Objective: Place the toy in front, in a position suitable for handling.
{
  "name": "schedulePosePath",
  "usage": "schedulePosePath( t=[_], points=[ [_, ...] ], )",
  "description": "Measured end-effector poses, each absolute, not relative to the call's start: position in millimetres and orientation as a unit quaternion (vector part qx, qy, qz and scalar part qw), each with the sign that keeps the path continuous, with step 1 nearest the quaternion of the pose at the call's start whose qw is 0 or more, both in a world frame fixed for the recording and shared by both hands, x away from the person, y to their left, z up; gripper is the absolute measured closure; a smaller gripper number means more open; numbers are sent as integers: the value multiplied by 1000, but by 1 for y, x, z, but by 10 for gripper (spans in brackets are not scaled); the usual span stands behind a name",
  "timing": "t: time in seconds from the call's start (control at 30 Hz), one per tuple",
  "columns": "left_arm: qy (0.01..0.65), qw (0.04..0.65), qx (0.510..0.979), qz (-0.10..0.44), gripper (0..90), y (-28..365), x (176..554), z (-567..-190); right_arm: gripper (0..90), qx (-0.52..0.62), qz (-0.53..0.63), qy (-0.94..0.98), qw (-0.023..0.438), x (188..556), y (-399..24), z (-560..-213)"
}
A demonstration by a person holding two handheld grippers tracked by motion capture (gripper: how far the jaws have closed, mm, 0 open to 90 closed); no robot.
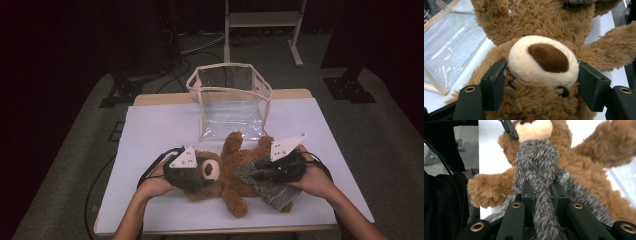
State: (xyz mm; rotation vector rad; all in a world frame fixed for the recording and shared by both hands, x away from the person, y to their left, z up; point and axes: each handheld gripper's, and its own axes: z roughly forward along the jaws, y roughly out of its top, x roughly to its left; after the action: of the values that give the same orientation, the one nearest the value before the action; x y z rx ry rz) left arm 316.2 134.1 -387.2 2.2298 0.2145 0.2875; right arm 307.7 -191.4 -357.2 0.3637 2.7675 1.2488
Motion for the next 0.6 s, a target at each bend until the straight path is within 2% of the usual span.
schedulePosePath(
  t=[0.37, 0.5, 0.6],
  points=[
    [92, 432, 890, 110, 299, 133, 318, -388, 749, 207, 409, 888, 36, 286, -263, -397],
    [98, 433, 889, 109, 295, 131, 319, -388, 748, 210, 425, 880, 39, 282, -271, -392],
    [103, 434, 889, 109, 294, 130, 320, -388, 748, 187, 434, 880, 53, 284, -256, -378]
  ],
)
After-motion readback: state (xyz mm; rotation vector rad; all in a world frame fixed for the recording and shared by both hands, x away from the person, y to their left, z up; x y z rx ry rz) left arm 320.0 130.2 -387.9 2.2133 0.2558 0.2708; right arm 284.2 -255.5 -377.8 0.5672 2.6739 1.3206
